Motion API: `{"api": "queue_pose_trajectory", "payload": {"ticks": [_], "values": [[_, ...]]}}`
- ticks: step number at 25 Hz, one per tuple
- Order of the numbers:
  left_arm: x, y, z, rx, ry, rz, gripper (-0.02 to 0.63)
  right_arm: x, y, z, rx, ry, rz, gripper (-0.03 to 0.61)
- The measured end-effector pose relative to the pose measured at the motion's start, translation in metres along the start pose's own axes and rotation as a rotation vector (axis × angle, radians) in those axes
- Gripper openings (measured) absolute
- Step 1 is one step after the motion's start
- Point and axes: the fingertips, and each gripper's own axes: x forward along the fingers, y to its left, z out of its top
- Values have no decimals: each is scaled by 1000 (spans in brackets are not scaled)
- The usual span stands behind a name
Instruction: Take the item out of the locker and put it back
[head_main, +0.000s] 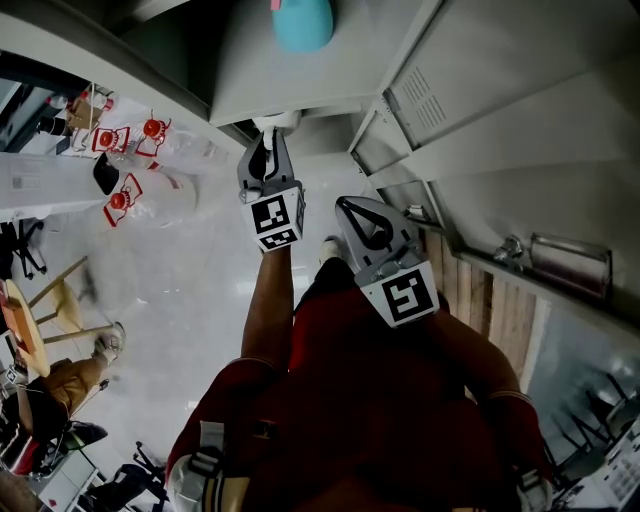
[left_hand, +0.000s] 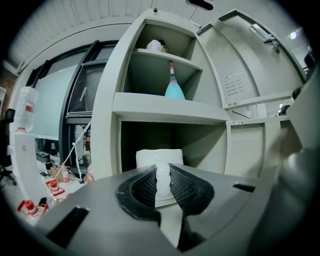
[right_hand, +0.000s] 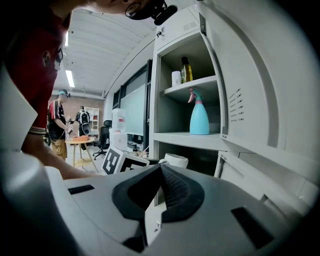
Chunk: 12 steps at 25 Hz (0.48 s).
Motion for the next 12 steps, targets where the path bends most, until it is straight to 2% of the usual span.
{"api": "queue_pose_trajectory", "payload": {"ticks": [12], "values": [[-33,-8,10,14,-20,-47,55,0,7,6,15,-20,-17,-2]]}}
